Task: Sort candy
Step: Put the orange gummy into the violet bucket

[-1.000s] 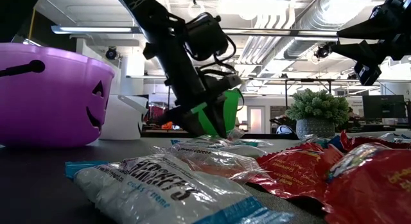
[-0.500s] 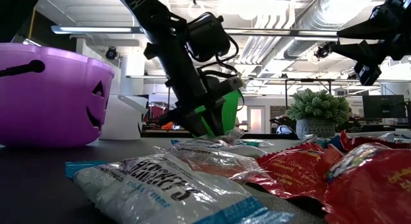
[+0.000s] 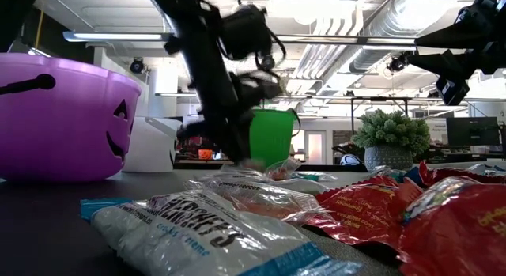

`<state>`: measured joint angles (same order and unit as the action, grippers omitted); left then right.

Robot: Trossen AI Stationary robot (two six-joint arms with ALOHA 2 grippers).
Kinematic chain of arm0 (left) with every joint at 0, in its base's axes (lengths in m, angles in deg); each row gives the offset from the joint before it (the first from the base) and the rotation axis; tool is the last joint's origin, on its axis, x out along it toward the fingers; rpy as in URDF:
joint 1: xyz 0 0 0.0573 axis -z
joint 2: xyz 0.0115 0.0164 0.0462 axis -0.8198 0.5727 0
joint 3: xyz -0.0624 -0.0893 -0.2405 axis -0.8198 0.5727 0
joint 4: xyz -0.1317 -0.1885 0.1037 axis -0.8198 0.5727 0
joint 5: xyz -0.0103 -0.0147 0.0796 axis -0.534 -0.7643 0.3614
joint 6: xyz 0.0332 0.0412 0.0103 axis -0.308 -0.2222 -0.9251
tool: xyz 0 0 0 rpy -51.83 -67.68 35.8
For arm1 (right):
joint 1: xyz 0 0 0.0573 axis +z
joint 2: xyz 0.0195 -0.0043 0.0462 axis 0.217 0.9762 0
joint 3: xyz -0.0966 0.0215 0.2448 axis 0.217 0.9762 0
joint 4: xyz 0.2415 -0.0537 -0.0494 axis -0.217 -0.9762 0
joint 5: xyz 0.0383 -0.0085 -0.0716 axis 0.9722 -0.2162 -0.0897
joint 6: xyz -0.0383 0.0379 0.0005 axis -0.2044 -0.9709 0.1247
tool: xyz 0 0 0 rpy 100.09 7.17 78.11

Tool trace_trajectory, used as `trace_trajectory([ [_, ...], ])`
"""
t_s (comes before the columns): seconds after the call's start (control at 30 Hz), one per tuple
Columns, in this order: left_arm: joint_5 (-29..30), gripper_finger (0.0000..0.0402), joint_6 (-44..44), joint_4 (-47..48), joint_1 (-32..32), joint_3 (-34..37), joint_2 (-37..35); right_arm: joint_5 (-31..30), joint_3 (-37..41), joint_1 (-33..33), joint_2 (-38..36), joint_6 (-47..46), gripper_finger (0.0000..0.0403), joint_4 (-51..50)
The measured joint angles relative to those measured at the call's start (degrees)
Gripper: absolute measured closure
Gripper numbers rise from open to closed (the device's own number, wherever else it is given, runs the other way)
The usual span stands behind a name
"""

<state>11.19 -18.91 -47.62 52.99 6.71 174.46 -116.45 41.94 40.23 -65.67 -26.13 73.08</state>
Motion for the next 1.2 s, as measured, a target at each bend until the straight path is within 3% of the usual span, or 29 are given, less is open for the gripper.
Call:
trace_trajectory([
  [0.3, 1.55, 0.0385, 1.00, 13.28, 1.62, -0.15, -15.61, 0.01, 0.00, 0.01, -0.10, -0.01, 0.0276, -0.01],
  [0.57, 8.29, 0.0385, 9.00, 32.75, 5.57, -0.22, -30.10, 0.02, 0.00, 0.01, -0.06, -0.01, 0.0276, 0.00],
  [0.93, 12.18, 0.0382, 20.32, 56.69, 12.28, -0.24, -36.76, 0.02, 0.01, -0.01, -0.08, -0.02, 0.0276, 0.00],
  [1.03, 14.12, 0.0360, 23.07, 58.99, 13.47, -0.24, -36.81, 0.02, 0.01, 0.01, -0.08, -0.02, 0.0276, 0.00],
  [1.2, 14.90, 0.0285, 23.25, 59.24, 13.92, -0.24, -36.81, 0.02, 0.00, -0.01, -0.08, -0.01, 0.0276, 0.00],
])
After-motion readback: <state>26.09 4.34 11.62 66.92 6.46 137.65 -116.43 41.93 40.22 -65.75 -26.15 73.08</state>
